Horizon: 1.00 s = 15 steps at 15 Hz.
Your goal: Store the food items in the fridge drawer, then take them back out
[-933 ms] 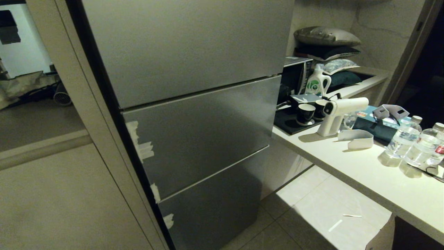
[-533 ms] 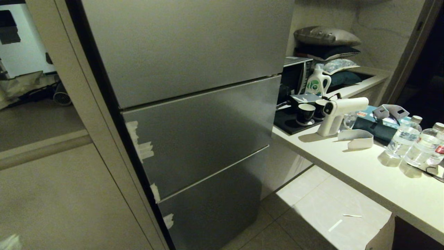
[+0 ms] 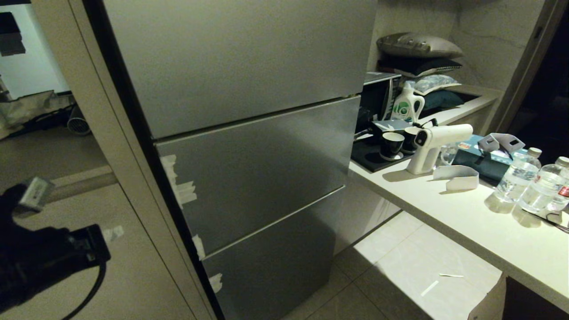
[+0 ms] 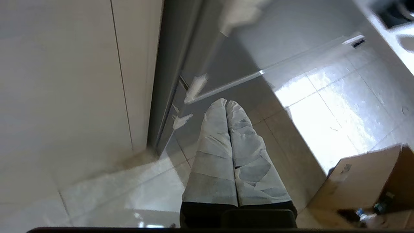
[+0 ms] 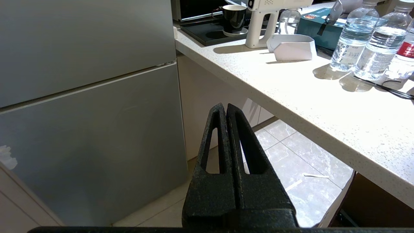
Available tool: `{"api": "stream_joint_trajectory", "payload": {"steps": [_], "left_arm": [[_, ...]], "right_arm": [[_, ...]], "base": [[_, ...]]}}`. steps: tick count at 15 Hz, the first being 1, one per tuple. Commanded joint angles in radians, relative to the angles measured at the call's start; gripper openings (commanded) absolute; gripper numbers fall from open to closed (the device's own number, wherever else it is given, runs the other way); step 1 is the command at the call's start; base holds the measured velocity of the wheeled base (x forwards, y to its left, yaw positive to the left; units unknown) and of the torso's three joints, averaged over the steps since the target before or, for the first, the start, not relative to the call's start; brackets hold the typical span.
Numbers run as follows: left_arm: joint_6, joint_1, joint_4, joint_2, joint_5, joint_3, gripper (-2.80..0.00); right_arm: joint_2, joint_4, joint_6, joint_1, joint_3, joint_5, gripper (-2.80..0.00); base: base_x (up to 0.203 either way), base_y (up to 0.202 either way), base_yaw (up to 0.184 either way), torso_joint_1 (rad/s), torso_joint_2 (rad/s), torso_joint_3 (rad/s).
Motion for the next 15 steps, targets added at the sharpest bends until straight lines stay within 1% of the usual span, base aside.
{"api": "stream_joint_trajectory", "payload": {"steps": [1, 3, 5, 7, 8, 10, 13, 15], "left_arm": [[-0.013, 0.056, -0.077, 0.259, -0.046, -0.064, -2.8], [-0.02, 0.082, -0.143, 0.35, -0.077, -0.113, -2.8], [-0.035, 0.082, -0.268, 0.421, -0.085, -0.134, -2.8], [-0.08, 0.079, -0.373, 0.481, -0.086, -0.152, -2.8], [-0.117, 0.079, -0.413, 0.502, -0.087, -0.164, -2.8], [-0.153, 0.074, -0.424, 0.514, -0.088, -0.18, -2.8], [-0.19, 0.035, -0.424, 0.53, -0.088, -0.218, -2.8], [-0.195, 0.011, -0.423, 0.542, -0.082, -0.238, -2.8]], "right_arm": [[0.001, -0.001, 0.0, 0.0, 0.031, 0.0, -2.8], [0.001, -0.001, 0.0, 0.0, 0.031, 0.0, -2.8], [0.001, -0.001, 0.0, 0.0, 0.031, 0.0, -2.8], [0.001, -0.001, 0.0, 0.0, 0.031, -0.001, -2.8], [0.001, -0.001, 0.0, 0.0, 0.031, 0.0, -2.8], [0.001, -0.001, 0.0, 0.0, 0.031, -0.001, -2.8], [0.001, -0.001, 0.002, 0.0, 0.031, -0.002, -2.8], [0.001, -0.001, 0.002, 0.0, 0.031, -0.002, -2.8]], "base": [[0.0, 0.0, 0.0, 0.0, 0.0, 0.0], [0.0, 0.0, 0.0, 0.0, 0.0, 0.0], [0.0, 0.0, 0.0, 0.0, 0.0, 0.0], [0.0, 0.0, 0.0, 0.0, 0.0, 0.0], [0.0, 0.0, 0.0, 0.0, 0.0, 0.0], [0.0, 0.0, 0.0, 0.0, 0.0, 0.0], [0.0, 0.0, 0.0, 0.0, 0.0, 0.0], [0.0, 0.0, 0.0, 0.0, 0.0, 0.0]]}}
